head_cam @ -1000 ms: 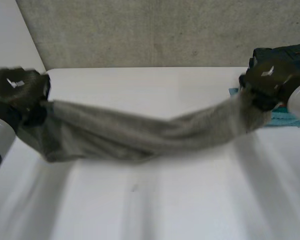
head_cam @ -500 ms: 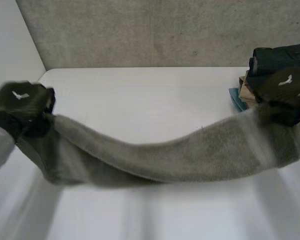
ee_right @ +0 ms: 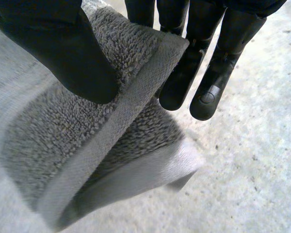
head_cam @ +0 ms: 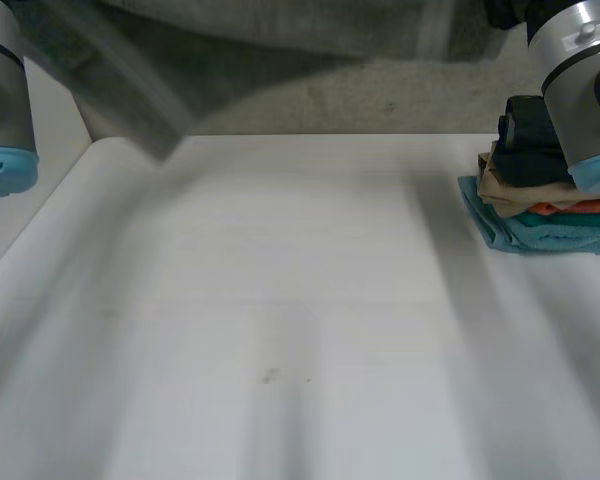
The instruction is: Fold the laundry.
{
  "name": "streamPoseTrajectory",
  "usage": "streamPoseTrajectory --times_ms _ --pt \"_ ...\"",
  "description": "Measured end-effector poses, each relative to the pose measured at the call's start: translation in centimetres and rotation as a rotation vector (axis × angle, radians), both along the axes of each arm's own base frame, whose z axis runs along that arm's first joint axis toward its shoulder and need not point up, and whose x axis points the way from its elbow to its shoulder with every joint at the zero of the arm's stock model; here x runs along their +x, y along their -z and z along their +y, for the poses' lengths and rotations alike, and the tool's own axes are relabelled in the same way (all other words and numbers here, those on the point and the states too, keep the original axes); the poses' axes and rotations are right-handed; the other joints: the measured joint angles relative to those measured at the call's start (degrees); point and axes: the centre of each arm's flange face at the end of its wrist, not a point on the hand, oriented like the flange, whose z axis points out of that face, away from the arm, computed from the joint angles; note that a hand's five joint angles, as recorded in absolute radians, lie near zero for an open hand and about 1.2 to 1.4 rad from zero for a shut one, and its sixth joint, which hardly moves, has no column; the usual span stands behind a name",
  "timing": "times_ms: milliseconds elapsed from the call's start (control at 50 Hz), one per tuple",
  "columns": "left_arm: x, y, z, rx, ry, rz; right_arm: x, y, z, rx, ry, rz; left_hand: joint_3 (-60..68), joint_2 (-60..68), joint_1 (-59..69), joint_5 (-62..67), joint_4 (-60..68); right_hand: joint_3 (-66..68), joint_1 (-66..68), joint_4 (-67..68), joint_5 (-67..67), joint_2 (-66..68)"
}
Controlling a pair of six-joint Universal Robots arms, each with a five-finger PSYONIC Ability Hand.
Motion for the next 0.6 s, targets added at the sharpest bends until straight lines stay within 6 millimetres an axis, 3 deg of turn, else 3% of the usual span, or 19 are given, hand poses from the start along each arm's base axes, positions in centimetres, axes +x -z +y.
streamPoseTrajectory --times_ms 60,160,260,320,380,480,540,560,600 --pt "-0.2 1.0 0.2 0.025 0.009 -0.002 0.0 0.3 0.0 0.009 -0.013 -0.015 0.0 0.0 0.0 0.0 0.0 0.0 0.5 0.0 0.2 0.0" --pt "-0.3 6.3 0.7 0.180 0.034 -0.021 0.3 4.1 0.1 0.136 -0.059 0.023 0.0 0.0 0.0 0.0 0.0 0.0 0.5 0.0 0.5 0.0" --pt "0.1 14.4 2.2 0.428 0.061 -0.025 0.7 13.4 0.8 0.401 -0.112 0.136 0.0 0.1 0.0 0.0 0.0 0.0 0.5 0.0 0.6 0.0" --pt "0.3 18.5 3.5 0.556 0.069 -0.032 0.3 17.8 1.8 0.521 -0.117 0.196 0.0 0.1 0.0 0.0 0.0 0.0 0.5 0.0 0.6 0.0" --pt "0.5 21.5 4.9 0.655 0.071 -0.047 -0.2 20.9 3.1 0.607 -0.116 0.260 0.0 0.1 0.0 0.0 0.0 0.0 0.5 0.0 0.6 0.0" --pt "1.0 23.9 6.8 0.747 0.068 -0.073 -1.2 23.8 5.7 0.692 -0.112 0.363 0.0 0.1 0.0 0.0 0.0 0.0 0.5 0.0 0.7 0.0" --pt "1.2 23.8 7.8 0.756 0.067 -0.078 -1.8 24.3 6.9 0.716 -0.105 0.401 0.0 0.1 0.0 0.0 0.0 0.0 0.5 0.0 0.7 0.0" --pt "1.3 23.6 8.1 0.755 0.068 -0.078 -2.1 24.2 7.2 0.721 -0.100 0.408 0.0 0.1 0.0 0.0 0.0 -13.4 -8.9 -13.2 -10.8 -13.1" --pt "1.5 23.0 8.7 0.746 0.069 -0.077 -2.7 24.0 7.7 0.727 -0.089 0.413 0.0 0.1 0.0 0.0 0.0 -22.5 -17.2 -22.7 -19.8 -23.2"
